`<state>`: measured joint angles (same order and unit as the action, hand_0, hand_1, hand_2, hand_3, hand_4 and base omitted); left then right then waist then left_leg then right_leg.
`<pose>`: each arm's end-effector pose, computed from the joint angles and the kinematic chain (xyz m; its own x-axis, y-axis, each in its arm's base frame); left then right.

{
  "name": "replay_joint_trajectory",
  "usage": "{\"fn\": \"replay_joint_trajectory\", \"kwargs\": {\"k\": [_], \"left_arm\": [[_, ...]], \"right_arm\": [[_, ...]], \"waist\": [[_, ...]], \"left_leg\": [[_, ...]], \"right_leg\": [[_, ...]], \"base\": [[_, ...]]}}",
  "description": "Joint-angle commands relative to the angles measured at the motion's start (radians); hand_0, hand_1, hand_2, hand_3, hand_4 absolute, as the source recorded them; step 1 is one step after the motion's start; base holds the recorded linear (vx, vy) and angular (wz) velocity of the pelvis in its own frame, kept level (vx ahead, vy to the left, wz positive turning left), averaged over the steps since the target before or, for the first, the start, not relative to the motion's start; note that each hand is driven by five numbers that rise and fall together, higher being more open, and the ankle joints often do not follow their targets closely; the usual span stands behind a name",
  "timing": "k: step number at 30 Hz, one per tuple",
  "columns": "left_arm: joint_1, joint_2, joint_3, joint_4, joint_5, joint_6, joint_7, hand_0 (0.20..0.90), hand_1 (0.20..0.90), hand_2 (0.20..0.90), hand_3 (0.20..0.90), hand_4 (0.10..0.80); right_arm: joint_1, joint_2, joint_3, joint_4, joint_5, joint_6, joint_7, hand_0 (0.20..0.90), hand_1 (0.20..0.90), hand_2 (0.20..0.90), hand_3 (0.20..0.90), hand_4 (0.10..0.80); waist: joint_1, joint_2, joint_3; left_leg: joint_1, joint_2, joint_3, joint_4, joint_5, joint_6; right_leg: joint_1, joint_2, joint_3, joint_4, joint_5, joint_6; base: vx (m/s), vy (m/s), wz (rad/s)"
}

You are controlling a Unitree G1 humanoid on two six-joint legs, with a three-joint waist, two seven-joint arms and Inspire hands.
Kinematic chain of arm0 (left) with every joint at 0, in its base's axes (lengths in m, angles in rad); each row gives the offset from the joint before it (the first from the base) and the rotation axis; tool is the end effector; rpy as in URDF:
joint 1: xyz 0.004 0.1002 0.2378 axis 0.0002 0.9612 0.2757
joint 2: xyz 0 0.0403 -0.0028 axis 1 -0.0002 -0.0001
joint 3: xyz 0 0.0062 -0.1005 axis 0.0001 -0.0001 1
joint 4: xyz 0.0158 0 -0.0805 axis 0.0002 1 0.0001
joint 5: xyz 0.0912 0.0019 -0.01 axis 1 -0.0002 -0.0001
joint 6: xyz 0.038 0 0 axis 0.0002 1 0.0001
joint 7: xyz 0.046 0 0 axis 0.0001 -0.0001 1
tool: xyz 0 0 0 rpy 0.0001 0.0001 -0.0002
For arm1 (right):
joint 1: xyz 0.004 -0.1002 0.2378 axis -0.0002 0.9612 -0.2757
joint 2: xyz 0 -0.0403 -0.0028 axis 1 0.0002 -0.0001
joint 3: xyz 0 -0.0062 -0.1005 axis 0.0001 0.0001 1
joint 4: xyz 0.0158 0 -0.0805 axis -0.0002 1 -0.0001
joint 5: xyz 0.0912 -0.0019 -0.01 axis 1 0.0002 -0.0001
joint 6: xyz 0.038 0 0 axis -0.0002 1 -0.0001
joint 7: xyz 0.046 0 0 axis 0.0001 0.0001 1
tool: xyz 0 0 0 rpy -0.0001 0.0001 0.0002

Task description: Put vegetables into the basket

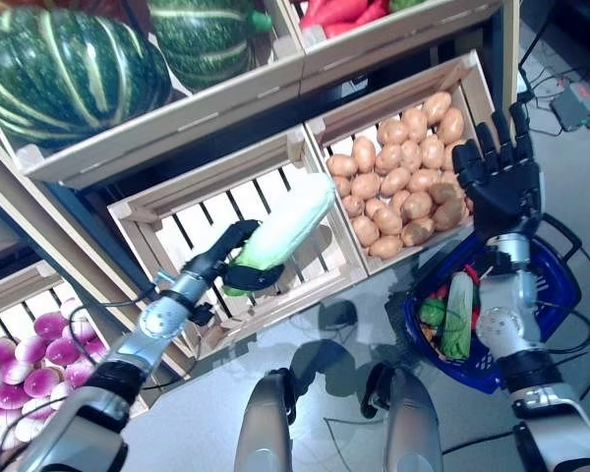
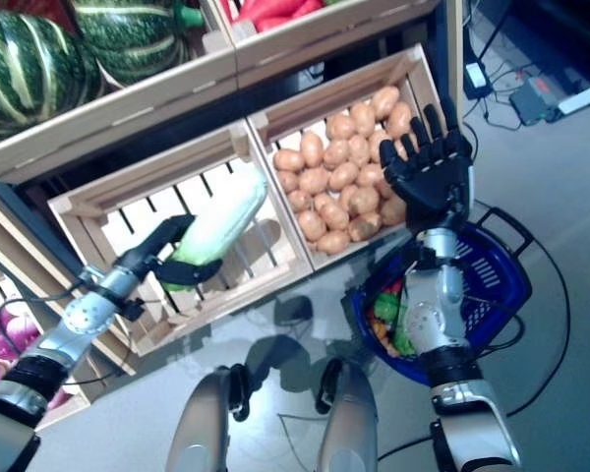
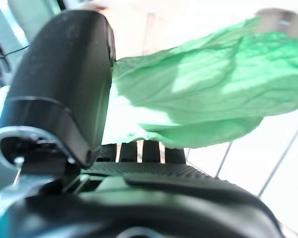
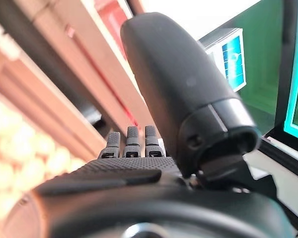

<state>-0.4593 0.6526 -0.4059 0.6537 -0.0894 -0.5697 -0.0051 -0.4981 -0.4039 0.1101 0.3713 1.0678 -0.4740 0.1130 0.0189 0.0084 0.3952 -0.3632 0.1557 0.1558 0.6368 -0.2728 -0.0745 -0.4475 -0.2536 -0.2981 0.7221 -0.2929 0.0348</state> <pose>0.2623 0.2375 0.0785 0.9273 -0.3490 0.1352 0.1906 0.7511 0.6320 0.2794 -0.2108 0.1250 0.8508 -0.1005 0.5158 -0.2229 0.8198 0.5275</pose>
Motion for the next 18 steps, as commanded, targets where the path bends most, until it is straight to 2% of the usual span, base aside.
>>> {"fn": "replay_joint_trajectory", "kwargs": {"k": [1,4,8,12,18], "left_arm": [[0.015,-0.049,0.054,-0.135,-0.054,-0.061,0.077,0.3,0.3,0.3,0.3,0.4],[0.04,-0.116,0.042,-0.163,-0.039,-0.042,0.097,0.3,0.3,0.3,0.3,0.4],[0.051,-0.188,0.032,-0.185,-0.025,-0.002,0.096,0.3,0.3,0.3,0.3,0.4],[0.046,-0.223,0.004,-0.19,-0.022,0.031,0.104,0.3,0.3,0.3,0.3,0.4],[0.027,-0.259,-0.023,-0.163,-0.012,0.037,0.124,0.3,0.3,0.3,0.3,0.4]], "right_arm": [[0.016,0.048,0.019,-0.113,0.01,-0.044,0.129,0.9,0.9,0.9,0.9,0.8],[0.042,0.094,0.064,-0.121,-0.008,0.006,0.139,0.9,0.9,0.9,0.9,0.8],[0.052,0.125,0.106,-0.112,-0.015,0.069,0.134,0.9,0.9,0.9,0.9,0.8],[0.065,0.152,0.131,-0.11,0.02,0.121,0.15,0.9,0.9,0.9,0.9,0.8],[0.091,0.173,0.178,-0.107,-0.071,0.179,0.141,0.9,0.9,0.9,0.9,0.8]], "waist": [[0.003,-0.009,-0.208],[0.002,-0.015,-0.257],[0.004,-0.022,-0.315],[0.004,-0.024,-0.351],[-0.003,-0.03,-0.372]], "left_leg": [[0.181,-0.076,0.049,-0.261,0.052,0.095],[0.29,-0.091,0.06,-0.422,0.118,0.087],[0.399,-0.107,0.07,-0.591,0.181,0.08],[0.477,-0.105,0.069,-0.724,0.226,0.073],[0.483,-0.108,0.048,-0.724,0.212,0.073]], "right_leg": [[0.263,0.052,-0.03,-0.342,0.091,-0.011],[0.384,0.097,-0.035,-0.522,0.156,0.002],[0.502,0.14,-0.031,-0.702,0.223,0.012],[0.571,0.167,-0.026,-0.8,0.258,0.013],[0.589,0.174,-0.021,-0.809,0.26,0.017]], "base": [[0.214,-0.052,-0.13],[0.198,-0.032,-0.19],[0.147,-0.021,-0.15],[0.057,-0.022,0.01],[-0.004,-0.005,-0.03]]}}
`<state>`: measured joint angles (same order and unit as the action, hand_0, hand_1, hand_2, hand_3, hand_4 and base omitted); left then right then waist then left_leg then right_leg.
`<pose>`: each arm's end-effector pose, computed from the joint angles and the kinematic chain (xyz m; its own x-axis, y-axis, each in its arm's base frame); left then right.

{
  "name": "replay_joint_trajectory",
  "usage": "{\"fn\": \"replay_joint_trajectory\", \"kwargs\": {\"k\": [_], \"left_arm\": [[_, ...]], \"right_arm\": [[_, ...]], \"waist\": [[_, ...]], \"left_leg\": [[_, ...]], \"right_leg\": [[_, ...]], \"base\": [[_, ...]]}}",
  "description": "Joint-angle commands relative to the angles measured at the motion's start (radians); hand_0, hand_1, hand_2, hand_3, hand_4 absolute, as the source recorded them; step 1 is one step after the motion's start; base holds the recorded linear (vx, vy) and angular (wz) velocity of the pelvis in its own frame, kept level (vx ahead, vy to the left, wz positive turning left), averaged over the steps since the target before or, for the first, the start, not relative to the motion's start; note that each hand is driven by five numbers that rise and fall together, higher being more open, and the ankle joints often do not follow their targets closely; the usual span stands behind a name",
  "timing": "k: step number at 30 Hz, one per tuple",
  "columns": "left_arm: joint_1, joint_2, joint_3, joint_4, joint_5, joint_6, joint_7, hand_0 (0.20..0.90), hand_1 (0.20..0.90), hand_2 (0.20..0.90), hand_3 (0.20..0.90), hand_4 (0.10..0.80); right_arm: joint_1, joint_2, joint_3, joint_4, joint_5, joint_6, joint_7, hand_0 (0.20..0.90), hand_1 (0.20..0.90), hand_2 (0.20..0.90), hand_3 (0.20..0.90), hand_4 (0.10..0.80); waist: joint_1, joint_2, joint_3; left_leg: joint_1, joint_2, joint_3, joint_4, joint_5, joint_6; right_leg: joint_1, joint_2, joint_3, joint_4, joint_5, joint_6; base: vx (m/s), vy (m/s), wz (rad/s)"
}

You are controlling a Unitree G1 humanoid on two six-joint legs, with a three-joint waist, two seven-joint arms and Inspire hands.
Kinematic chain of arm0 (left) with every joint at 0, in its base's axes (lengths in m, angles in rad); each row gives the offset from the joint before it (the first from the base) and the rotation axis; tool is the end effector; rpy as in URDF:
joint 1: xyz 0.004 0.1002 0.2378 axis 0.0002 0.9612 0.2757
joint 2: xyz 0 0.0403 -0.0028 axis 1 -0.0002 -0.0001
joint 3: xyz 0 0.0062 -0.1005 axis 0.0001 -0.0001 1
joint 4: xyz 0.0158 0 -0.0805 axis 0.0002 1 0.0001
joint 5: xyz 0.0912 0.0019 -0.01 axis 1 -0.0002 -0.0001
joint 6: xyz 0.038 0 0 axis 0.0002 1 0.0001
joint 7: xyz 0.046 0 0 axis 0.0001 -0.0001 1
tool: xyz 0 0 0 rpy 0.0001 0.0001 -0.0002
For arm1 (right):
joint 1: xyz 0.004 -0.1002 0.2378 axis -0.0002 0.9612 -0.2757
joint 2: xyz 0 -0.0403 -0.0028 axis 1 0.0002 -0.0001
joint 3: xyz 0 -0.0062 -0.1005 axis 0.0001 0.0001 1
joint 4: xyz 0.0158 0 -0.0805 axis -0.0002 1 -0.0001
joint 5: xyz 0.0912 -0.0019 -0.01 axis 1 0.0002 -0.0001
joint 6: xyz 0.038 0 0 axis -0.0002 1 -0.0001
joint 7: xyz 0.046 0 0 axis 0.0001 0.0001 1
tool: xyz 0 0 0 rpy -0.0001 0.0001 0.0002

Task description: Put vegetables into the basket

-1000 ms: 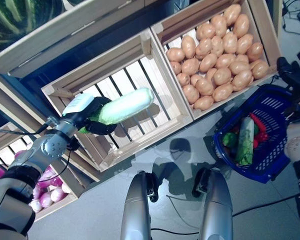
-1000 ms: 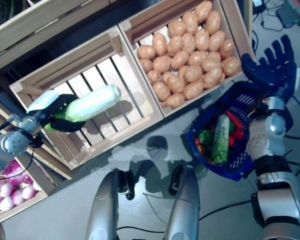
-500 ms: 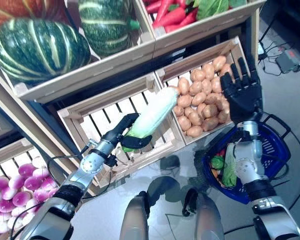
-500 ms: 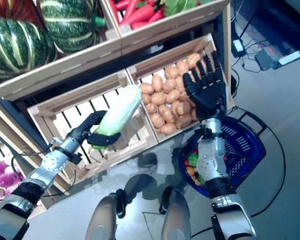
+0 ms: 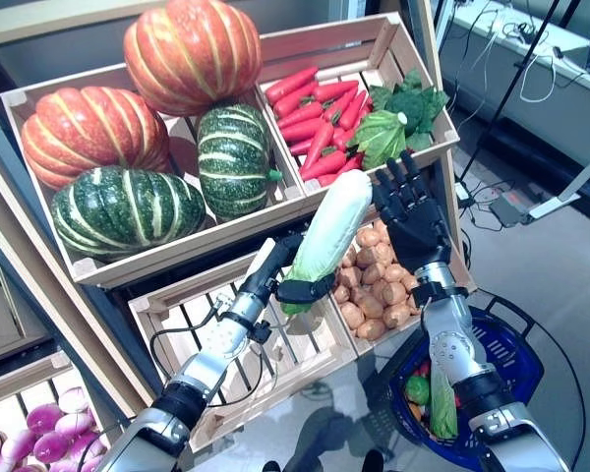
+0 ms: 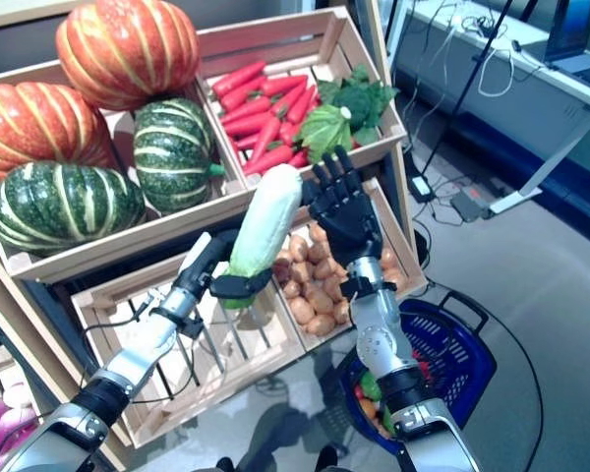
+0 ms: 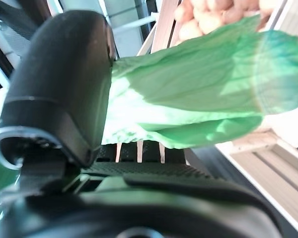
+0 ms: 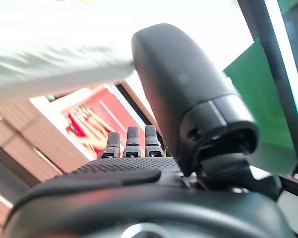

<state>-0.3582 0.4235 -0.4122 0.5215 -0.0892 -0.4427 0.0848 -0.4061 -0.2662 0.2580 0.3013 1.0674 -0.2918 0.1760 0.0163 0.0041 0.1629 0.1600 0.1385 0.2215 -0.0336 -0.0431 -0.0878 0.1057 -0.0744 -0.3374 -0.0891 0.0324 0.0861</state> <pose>0.2473 0.1736 0.0457 0.9386 -0.3180 0.1339 0.2371 0.8763 0.4194 0.2657 -0.1518 0.0873 0.9153 0.1981 0.3507 -0.3816 0.7053 0.5974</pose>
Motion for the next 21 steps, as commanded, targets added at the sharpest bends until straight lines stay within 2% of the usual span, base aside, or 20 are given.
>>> {"fn": "replay_joint_trajectory", "kwargs": {"k": [1,6,9,15,21], "left_arm": [[-0.069,-0.034,-0.016,-0.034,-0.008,-0.091,0.033,0.3,0.3,0.3,0.3,0.4],[-0.045,-0.037,-0.021,-0.053,0.01,-0.089,0.032,0.3,0.3,0.3,0.3,0.4],[-0.046,-0.034,-0.025,-0.068,0.011,-0.073,0.016,0.3,0.3,0.3,0.3,0.4],[-0.043,-0.051,-0.03,-0.068,-0.061,-0.048,-0.024,0.3,0.3,0.3,0.3,0.4],[-0.013,-0.079,-0.001,-0.037,-0.177,-0.047,-0.075,0.3,0.3,0.3,0.3,0.4]], "right_arm": [[0.008,0.035,0.036,-0.038,-0.084,0.007,0.081,0.9,0.9,0.9,0.9,0.8],[0.036,0.026,0.064,-0.017,-0.164,0.038,0.081,0.9,0.9,0.9,0.9,0.8],[0.032,0.026,0.081,-0.009,-0.15,0.061,0.117,0.9,0.9,0.9,0.9,0.8],[0.019,0.05,0.098,-0.028,-0.029,0.091,0.255,0.9,0.9,0.9,0.9,0.8],[0.037,0.083,0.09,-0.066,0.113,0.142,0.388,0.9,0.9,0.9,0.9,0.8]], "waist": [[-0.002,-0.027,-0.141],[-0.001,-0.031,-0.146],[0.002,-0.03,-0.144],[0.012,-0.029,-0.144],[0.018,-0.028,-0.147]], "left_leg": [[-0.035,-0.09,-0.015,-0.054,-0.019,0.086],[-0.019,-0.089,-0.012,-0.054,-0.029,0.091],[-0.012,-0.089,-0.014,-0.054,-0.031,0.091],[-0.004,-0.091,-0.03,-0.054,-0.035,0.092],[0.003,-0.093,-0.04,-0.054,-0.04,0.092]], "right_leg": [[0.039,-0.005,0.018,0.002,-0.067,-0.034],[0.051,-0.003,0.019,0.002,-0.071,-0.035],[0.057,-0.002,0.018,0.002,-0.072,-0.036],[0.07,-0.002,0.012,0.002,-0.077,-0.037],[0.081,-0.004,0.004,0.002,-0.082,-0.035]], "base": [[0.028,0.0,0.03],[0.004,-0.003,-0.01],[0.0,0.0,0.0],[0.005,-0.003,0.01],[0.015,-0.008,0.02]]}}
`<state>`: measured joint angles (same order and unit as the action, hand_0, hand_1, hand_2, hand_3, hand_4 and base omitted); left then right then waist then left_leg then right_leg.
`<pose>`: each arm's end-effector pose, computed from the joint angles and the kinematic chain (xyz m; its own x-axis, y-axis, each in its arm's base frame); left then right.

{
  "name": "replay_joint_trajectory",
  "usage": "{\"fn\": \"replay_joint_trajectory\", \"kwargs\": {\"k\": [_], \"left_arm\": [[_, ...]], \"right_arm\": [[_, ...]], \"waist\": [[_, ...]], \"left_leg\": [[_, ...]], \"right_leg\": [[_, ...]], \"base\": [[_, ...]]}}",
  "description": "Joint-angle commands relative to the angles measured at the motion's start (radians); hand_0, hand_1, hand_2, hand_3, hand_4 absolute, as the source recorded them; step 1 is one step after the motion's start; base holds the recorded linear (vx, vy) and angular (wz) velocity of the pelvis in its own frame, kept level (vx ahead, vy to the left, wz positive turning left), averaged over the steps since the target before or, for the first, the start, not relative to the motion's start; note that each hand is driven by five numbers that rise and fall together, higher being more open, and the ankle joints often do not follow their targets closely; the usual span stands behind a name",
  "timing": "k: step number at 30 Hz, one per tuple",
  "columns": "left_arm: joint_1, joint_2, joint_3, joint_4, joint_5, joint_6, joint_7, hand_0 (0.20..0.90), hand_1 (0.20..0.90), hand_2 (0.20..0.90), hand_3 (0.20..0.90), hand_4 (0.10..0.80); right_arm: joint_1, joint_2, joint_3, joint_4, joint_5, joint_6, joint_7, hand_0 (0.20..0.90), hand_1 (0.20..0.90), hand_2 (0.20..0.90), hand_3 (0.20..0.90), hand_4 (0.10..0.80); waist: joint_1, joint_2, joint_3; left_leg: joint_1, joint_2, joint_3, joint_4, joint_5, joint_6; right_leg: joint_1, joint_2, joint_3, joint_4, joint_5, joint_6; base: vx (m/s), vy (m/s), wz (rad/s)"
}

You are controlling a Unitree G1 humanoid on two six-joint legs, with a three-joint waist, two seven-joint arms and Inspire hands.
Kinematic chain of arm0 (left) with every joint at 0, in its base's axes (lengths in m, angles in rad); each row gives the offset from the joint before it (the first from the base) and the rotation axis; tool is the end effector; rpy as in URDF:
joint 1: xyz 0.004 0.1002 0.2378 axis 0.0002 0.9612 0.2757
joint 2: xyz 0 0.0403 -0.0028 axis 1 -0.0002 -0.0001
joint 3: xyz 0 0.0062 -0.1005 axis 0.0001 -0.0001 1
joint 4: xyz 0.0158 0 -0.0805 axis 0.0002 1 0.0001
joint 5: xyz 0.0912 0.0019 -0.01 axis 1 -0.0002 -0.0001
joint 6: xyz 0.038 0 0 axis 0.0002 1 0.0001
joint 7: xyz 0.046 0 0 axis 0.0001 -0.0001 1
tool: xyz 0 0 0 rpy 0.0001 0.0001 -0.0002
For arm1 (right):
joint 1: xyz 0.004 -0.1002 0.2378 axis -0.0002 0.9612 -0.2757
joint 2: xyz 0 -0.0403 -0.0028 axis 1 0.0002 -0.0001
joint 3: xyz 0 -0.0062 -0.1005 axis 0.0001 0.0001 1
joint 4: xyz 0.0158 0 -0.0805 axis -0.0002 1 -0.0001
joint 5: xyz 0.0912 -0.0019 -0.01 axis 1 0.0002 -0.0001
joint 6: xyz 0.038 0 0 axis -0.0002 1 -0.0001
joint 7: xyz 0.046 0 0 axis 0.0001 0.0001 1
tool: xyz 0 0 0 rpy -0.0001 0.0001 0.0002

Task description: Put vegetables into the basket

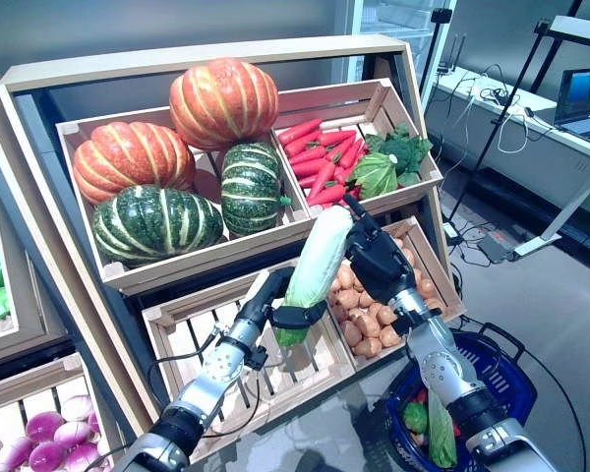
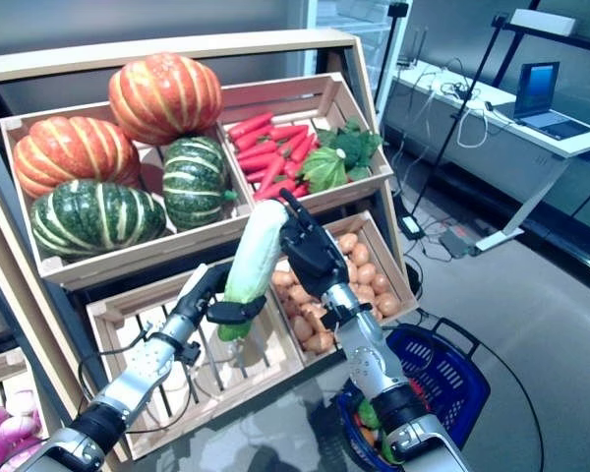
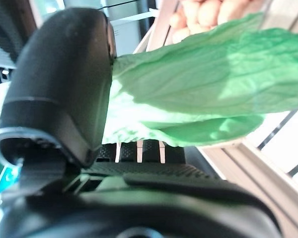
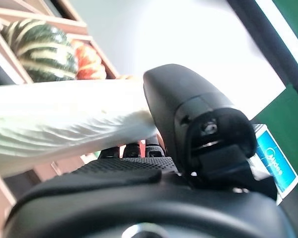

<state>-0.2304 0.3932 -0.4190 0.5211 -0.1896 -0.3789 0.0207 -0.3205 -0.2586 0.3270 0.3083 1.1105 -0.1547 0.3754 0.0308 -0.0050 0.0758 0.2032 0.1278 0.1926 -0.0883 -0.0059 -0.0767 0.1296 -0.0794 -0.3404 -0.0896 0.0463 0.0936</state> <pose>0.2195 0.1754 0.0134 0.9536 -0.2967 -0.0512 0.2989 0.9126 0.2789 0.2482 -0.1410 0.0561 0.8515 0.4443 0.2784 -0.5111 0.5851 0.6296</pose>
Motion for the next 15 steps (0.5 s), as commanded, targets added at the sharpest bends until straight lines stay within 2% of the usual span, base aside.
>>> {"fn": "replay_joint_trajectory", "kwargs": {"k": [1,2,6,9,12,15], "left_arm": [[-0.135,-0.055,0.014,-0.029,-0.091,-0.11,-0.016,0.3,0.3,0.3,0.3,0.4],[-0.129,-0.061,0.029,-0.018,-0.097,-0.113,-0.023,0.3,0.3,0.3,0.3,0.4],[-0.127,-0.059,0.042,-0.006,-0.077,-0.117,-0.025,0.3,0.3,0.3,0.3,0.4],[-0.132,-0.048,0.053,0.001,-0.073,-0.117,-0.026,0.3,0.3,0.3,0.3,0.4],[-0.134,-0.025,0.07,0.008,-0.066,-0.123,-0.027,0.3,0.3,0.3,0.3,0.4],[-0.121,0.001,0.097,0.001,-0.06,-0.124,-0.041,0.3,0.3,0.3,0.3,0.4]], "right_arm": [[-0.044,0.083,0.019,-0.08,0.086,0.019,0.213,0.9,0.9,0.9,0.9,0.8],[-0.039,0.087,0.016,-0.091,0.095,0.037,0.25,0.9,0.9,0.9,0.9,0.8],[-0.039,0.07,0.02,-0.11,0.038,0.04,0.269,0.9,0.9,0.9,0.9,0.8],[-0.043,0.03,0.015,-0.123,0.0,0.044,0.278,0.9,0.9,0.9,0.9,0.8],[-0.05,-0.029,-0.003,-0.125,-0.068,0.021,0.226,0.9,0.9,0.9,0.9,0.8],[-0.032,-0.067,-0.039,-0.112,-0.062,0.026,0.26,0.9,0.9,0.9,0.9,0.8]], "waist": [[0.004,-0.019,-0.061],[0.004,-0.02,-0.062],[0.002,-0.021,-0.063],[-0.001,-0.022,-0.063],[-0.006,-0.026,-0.063],[-0.011,-0.027,-0.06]], "left_leg": [[-0.039,-0.082,-0.012,0.001,-0.078,0.081],[-0.037,-0.082,-0.012,0.001,-0.08,0.081],[-0.037,-0.08,-0.011,0.001,-0.079,0.08],[-0.037,-0.08,-0.01,0.001,-0.079,0.079],[-0.034,-0.079,-0.008,0.001,-0.078,0.078],[-0.032,-0.077,-0.004,0.001,-0.079,0.078]], "right_leg": [[0.059,0.001,0.007,0.002,-0.097,-0.043],[0.059,0.001,0.007,0.002,-0.097,-0.042],[0.059,0.001,0.009,0.002,-0.097,-0.041],[0.058,0.002,0.013,0.002,-0.097,-0.04],[0.06,0.002,0.017,0.002,-0.096,-0.04],[0.061,0.002,0.021,0.002,-0.096,-0.04]], "base": [[0.0,0.0,0.0],[0.0,0.0,0.0],[0.0,0.0,0.0],[0.0,0.0,0.0],[0.0,0.0,0.0],[0.0,0.0,0.0]]}}
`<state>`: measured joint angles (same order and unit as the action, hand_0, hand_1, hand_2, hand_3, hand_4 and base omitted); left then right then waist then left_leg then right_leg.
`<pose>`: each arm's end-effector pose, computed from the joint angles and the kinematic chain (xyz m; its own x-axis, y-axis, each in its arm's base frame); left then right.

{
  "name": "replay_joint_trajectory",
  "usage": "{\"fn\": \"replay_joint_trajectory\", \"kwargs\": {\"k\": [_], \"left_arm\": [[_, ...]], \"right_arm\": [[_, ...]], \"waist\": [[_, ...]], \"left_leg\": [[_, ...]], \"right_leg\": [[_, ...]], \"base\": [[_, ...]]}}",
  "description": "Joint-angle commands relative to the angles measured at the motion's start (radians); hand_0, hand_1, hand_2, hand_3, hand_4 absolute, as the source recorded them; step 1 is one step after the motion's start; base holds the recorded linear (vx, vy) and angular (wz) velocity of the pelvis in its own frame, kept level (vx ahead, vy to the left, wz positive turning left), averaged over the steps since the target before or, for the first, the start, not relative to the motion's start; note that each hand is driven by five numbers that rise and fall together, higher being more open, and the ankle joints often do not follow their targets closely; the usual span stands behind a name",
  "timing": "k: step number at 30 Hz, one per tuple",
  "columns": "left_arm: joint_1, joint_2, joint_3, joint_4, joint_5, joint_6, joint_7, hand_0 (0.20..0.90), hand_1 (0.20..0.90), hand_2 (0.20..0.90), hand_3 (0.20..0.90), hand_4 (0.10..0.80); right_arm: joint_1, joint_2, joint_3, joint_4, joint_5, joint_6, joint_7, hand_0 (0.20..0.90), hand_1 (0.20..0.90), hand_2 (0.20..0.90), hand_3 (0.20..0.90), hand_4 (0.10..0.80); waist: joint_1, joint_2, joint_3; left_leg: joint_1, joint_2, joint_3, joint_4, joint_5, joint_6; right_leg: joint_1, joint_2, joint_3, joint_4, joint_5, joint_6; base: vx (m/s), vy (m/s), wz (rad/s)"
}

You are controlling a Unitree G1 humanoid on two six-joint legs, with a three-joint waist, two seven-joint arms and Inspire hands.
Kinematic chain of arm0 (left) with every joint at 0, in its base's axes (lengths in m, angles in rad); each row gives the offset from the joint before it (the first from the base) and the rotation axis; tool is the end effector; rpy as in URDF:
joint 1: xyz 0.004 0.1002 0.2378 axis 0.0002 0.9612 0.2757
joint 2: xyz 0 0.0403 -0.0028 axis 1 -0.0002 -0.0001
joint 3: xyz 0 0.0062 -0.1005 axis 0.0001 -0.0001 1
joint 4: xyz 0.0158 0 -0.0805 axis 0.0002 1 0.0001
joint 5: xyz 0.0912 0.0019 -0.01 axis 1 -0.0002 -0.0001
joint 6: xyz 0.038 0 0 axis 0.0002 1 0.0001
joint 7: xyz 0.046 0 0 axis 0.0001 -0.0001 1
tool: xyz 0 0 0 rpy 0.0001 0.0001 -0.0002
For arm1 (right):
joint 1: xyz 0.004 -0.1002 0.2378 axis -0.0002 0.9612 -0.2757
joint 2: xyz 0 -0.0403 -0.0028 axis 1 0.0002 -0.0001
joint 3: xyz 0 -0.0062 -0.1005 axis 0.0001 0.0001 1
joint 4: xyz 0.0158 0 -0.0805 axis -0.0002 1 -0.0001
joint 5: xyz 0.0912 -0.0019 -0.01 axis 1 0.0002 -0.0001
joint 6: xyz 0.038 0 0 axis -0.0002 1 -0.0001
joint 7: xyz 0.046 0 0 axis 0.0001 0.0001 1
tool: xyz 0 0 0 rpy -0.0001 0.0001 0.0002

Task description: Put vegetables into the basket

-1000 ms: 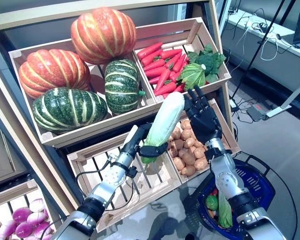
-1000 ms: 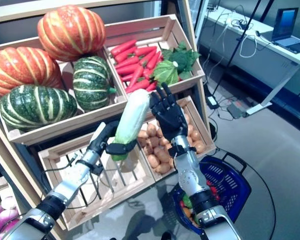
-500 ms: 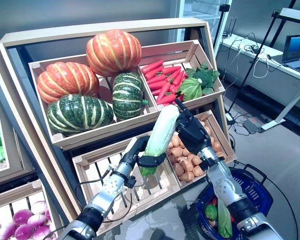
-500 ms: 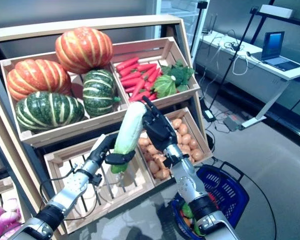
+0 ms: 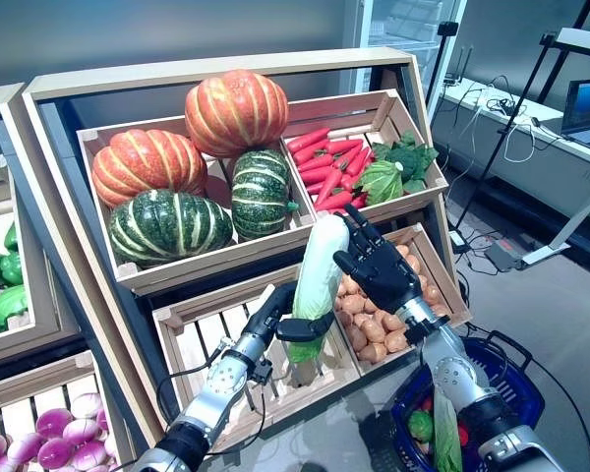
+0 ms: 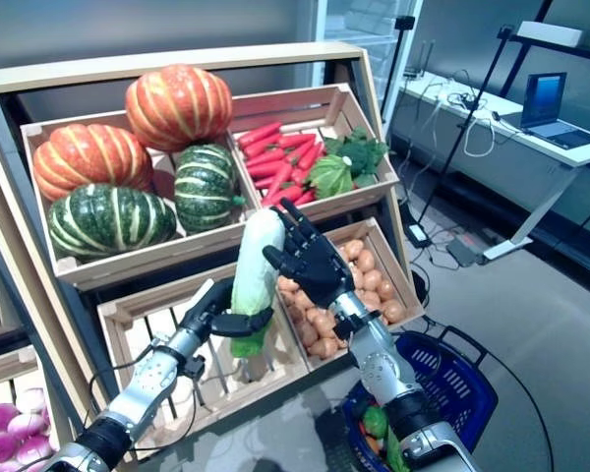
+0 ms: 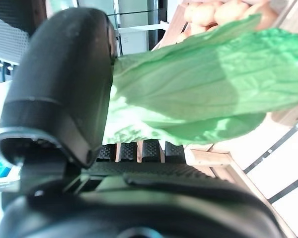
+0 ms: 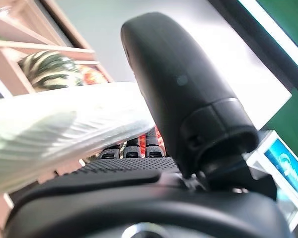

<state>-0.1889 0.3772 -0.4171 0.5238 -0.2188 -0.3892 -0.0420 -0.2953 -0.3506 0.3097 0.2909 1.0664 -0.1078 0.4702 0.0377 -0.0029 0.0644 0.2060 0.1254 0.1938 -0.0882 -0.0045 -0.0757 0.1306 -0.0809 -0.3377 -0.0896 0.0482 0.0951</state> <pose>0.2096 0.1744 0.0046 0.9372 -0.3372 -0.0892 0.3487 0.9106 0.2218 0.2451 -0.1649 0.0556 0.8094 0.5284 0.2561 -0.5735 0.6177 0.5381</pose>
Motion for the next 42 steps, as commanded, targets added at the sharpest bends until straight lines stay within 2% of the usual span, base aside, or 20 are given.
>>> {"fn": "replay_joint_trajectory", "kwargs": {"k": [1,7,11,15,20,25,29,30,31,35,42], "left_arm": [[-0.161,0.023,0.099,-0.003,-0.028,-0.113,0.019,0.3,0.3,0.3,0.3,0.4],[-0.162,0.05,0.106,-0.005,-0.01,-0.128,0.009,0.3,0.3,0.3,0.3,0.4],[-0.163,0.053,0.088,-0.049,0.024,-0.125,0.02,0.3,0.3,0.3,0.3,0.4],[-0.171,0.049,0.066,-0.088,0.028,-0.128,0.025,0.3,0.3,0.3,0.3,0.4],[-0.184,0.004,0.029,-0.156,0.008,-0.129,0.006,0.3,0.3,0.3,0.3,0.4],[-0.177,-0.009,-0.006,-0.221,-0.042,-0.128,-0.029,0.3,0.3,0.3,0.3,0.4],[-0.169,-0.012,-0.024,-0.266,-0.08,-0.123,-0.052,0.3,0.3,0.3,0.3,0.4],[-0.17,-0.013,-0.028,-0.275,-0.087,-0.119,-0.058,0.3,0.3,0.3,0.3,0.4],[-0.172,-0.016,-0.041,-0.288,-0.103,-0.11,-0.069,0.3,0.3,0.3,0.3,0.4],[-0.18,-0.029,-0.077,-0.29,-0.113,-0.093,-0.085,0.3,0.3,0.3,0.3,0.4],[-0.161,-0.014,-0.113,-0.273,-0.103,-0.08,-0.094,0.3,0.3,0.3,0.3,0.4]], "right_arm": [[-0.052,0.017,-0.03,-0.093,-0.014,-0.019,0.176,0.9,0.9,0.9,0.9,0.8],[-0.028,-0.027,-0.039,-0.079,-0.122,-0.039,0.165,0.9,0.9,0.9,0.9,0.8],[-0.021,-0.058,0.0,-0.085,-0.289,-0.083,0.043,0.9,0.9,0.9,0.9,0.8],[-0.028,-0.061,0.035,-0.079,-0.361,-0.098,-0.047,0.9,0.9,0.9,0.9,0.8],[-0.047,0.021,0.063,-0.042,-0.313,-0.065,-0.121,0.9,0.9,0.9,0.9,0.8],[-0.05,0.08,0.069,0.006,-0.3,-0.055,-0.197,0.9,0.9,0.9,0.9,0.8],[-0.051,0.124,0.067,0.027,-0.2,-0.054,-0.222,0.9,0.9,0.9,0.9,0.8],[-0.054,0.134,0.065,0.033,-0.187,-0.056,-0.222,0.728,0.728,0.728,0.728,0.685],[-0.06,0.156,0.064,0.044,-0.111,-0.069,-0.217,0.3,0.3,0.3,0.3,0.4],[-0.068,0.206,0.049,0.075,0.011,-0.076,-0.194,0.3,0.3,0.3,0.3,0.4],[-0.081,0.201,0.032,0.066,0.007,-0.108,-0.199,0.3,0.3,0.3,0.3,0.4]], "waist": [[-0.019,-0.029,-0.047],[-0.027,-0.031,-0.037],[-0.031,-0.03,-0.035],[-0.031,-0.029,-0.033],[-0.021,-0.025,-0.027],[-0.01,-0.023,-0.027],[-0.002,-0.023,-0.026],[-0.001,-0.023,-0.026],[0.002,-0.023,-0.025],[0.007,-0.02,-0.029],[0.007,-0.021,-0.038]], "left_leg": [[-0.035,-0.075,-0.005,0.001,-0.08,0.078],[-0.032,-0.074,-0.007,0.001,-0.081,0.079],[-0.029,-0.074,-0.007,0.001,-0.081,0.079],[-0.027,-0.074,-0.006,0.001,-0.08,0.08],[-0.026,-0.076,-0.016,0.001,-0.079,0.081],[-0.025,-0.078,-0.028,0.001,-0.084,0.081],[-0.026,-0.078,-0.031,0.001,-0.084,0.082],[-0.026,-0.078,-0.032,0.001,-0.083,0.082],[-0.026,-0.077,-0.033,0.001,-0.083,0.081],[-0.025,-0.078,-0.04,0.001,-0.086,0.081],[-0.026,-0.078,-0.039,0.001,-0.087,0.083]], "right_leg": [[0.059,0.004,0.02,0.002,-0.097,-0.041],[0.058,0.003,0.034,0.002,-0.095,-0.04],[0.059,0.002,0.043,0.002,-0.095,-0.039],[0.06,0.001,0.047,0.002,-0.093,-0.039],[0.063,-0.001,0.045,0.002,-0.093,-0.042],[0.066,-0.004,0.037,0.002,-0.096,-0.041],[0.066,-0.004,0.033,0.002,-0.094,-0.041],[0.066,-0.005,0.032,0.002,-0.093,-0.041],[0.066,-0.006,0.03,0.002,-0.093,-0.041],[0.068,-0.006,0.026,0.002,-0.094,-0.041],[0.067,-0.005,0.027,0.002,-0.095,-0.039]], "base": [[0.0,0.0,0.0],[0.0,0.0,0.0],[0.0,0.0,0.0],[0.0,0.0,0.0],[0.0,0.0,0.0],[0.0,0.0,0.0],[0.0,0.0,0.0],[0.0,0.0,0.0],[0.0,0.0,0.0],[0.0,0.0,0.0],[0.0,0.0,0.0]]}}
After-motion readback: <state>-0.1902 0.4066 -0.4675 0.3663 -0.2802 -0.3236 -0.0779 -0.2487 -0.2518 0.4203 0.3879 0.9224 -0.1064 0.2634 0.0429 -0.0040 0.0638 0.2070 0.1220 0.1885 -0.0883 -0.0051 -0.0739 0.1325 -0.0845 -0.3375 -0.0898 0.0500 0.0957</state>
